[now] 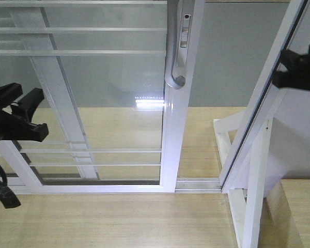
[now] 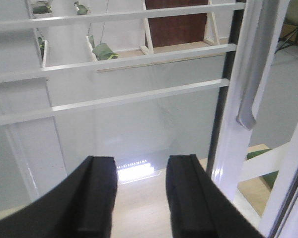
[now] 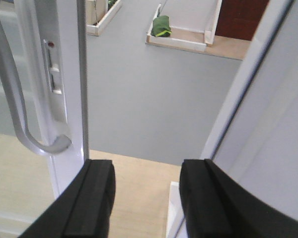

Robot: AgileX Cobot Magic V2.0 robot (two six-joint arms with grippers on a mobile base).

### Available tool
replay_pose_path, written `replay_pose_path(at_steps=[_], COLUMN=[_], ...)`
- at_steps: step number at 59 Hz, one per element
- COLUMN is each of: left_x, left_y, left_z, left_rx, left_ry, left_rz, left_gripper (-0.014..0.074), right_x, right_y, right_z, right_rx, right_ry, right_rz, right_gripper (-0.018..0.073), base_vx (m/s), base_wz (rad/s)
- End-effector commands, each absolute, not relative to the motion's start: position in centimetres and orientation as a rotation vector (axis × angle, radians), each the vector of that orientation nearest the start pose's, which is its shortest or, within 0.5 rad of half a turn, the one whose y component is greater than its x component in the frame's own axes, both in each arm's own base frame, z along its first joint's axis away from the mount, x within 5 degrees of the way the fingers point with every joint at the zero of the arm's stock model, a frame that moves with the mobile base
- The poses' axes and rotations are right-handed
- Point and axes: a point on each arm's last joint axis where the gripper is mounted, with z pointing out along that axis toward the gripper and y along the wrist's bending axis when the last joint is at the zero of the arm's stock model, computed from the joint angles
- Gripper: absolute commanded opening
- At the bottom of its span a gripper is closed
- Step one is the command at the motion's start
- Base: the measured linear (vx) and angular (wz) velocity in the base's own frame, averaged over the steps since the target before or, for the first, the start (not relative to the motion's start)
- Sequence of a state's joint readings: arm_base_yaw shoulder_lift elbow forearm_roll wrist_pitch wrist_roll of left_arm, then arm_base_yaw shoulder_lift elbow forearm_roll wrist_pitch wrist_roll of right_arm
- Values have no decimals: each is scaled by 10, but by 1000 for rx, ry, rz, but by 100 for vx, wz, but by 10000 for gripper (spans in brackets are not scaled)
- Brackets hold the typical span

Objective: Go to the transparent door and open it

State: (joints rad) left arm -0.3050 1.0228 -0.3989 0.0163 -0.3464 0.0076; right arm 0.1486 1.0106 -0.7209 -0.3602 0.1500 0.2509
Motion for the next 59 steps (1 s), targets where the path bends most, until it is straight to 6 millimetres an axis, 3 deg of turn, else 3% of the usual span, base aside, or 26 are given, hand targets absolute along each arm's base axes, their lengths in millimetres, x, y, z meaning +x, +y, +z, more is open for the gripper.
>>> replay_pose_path(at_steps=[1, 10, 19, 41, 59], left_x=[203, 222, 261, 364, 407], left_y=[-74, -101, -138, -195, -218], left_z=[269, 259, 264, 281, 285], left_rx=[298, 351, 400, 381, 372], left_ry=[1607, 1596, 1587, 1479, 1452], left_rz=[-262, -331, -375, -395, -399], left_gripper=[392, 398, 443, 476, 476], right_x=[187, 145, 126, 125, 125], right_y=[22, 15, 12, 12, 11], right_z=[325, 306, 295, 296, 295], right_rx=[-201, -184, -177, -175, -173], right_ry=[1830, 1820, 1795, 1788, 1801], right_rz=[-23, -34, -31, -31, -35], right_gripper=[376, 376, 376, 376, 376], base_vx=[0, 0, 0, 0, 0], base_wz=[0, 0, 0, 0, 0])
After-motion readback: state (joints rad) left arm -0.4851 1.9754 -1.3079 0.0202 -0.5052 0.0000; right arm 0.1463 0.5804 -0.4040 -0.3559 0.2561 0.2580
